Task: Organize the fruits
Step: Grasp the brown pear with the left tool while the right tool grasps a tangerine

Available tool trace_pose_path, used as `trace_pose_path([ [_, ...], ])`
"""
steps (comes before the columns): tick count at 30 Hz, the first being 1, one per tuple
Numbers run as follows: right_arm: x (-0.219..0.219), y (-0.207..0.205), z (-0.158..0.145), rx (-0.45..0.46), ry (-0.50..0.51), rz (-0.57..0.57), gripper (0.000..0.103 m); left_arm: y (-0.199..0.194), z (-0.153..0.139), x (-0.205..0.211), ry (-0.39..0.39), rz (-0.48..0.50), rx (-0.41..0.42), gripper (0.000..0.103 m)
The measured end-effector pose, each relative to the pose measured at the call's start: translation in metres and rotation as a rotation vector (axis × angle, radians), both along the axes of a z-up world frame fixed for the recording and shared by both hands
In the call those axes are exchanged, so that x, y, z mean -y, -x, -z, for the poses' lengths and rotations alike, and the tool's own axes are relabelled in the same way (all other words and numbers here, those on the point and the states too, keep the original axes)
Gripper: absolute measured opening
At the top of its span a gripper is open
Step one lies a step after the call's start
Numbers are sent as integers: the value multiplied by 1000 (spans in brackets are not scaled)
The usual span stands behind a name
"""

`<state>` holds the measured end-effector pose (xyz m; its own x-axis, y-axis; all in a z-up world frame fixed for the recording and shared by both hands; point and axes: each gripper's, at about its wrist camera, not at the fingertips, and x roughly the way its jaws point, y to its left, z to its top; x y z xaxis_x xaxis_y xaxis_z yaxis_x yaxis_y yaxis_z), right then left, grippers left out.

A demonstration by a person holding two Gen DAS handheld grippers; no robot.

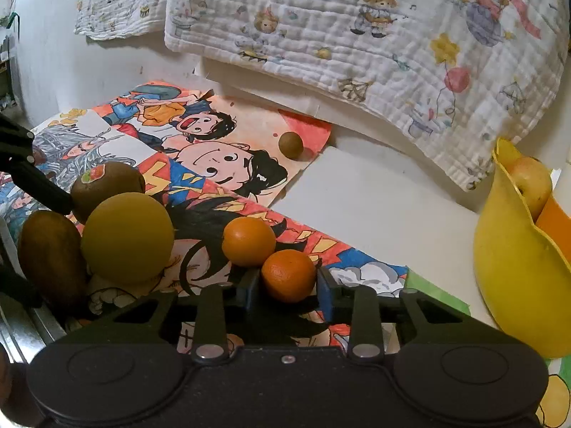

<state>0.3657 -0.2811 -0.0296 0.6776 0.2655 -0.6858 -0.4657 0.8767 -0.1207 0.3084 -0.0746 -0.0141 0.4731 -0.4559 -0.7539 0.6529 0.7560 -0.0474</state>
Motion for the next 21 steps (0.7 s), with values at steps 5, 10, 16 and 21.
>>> trace_pose_path([
  [5, 0, 8, 0, 3, -4, -11, 35, 3, 3, -1, -45, -11, 7, 70],
  [10, -5, 23, -3, -17, -18, -42, 35, 1, 7, -6, -64, -26, -25, 67],
  [16, -15, 36, -5, -36, -31, -79, 35, -11, 13, -8, -28, -70, -105, 65],
  [21, -22, 44, -7, -42, -34, -105, 35, -16, 17, -5, -14, -78, -135, 63],
])
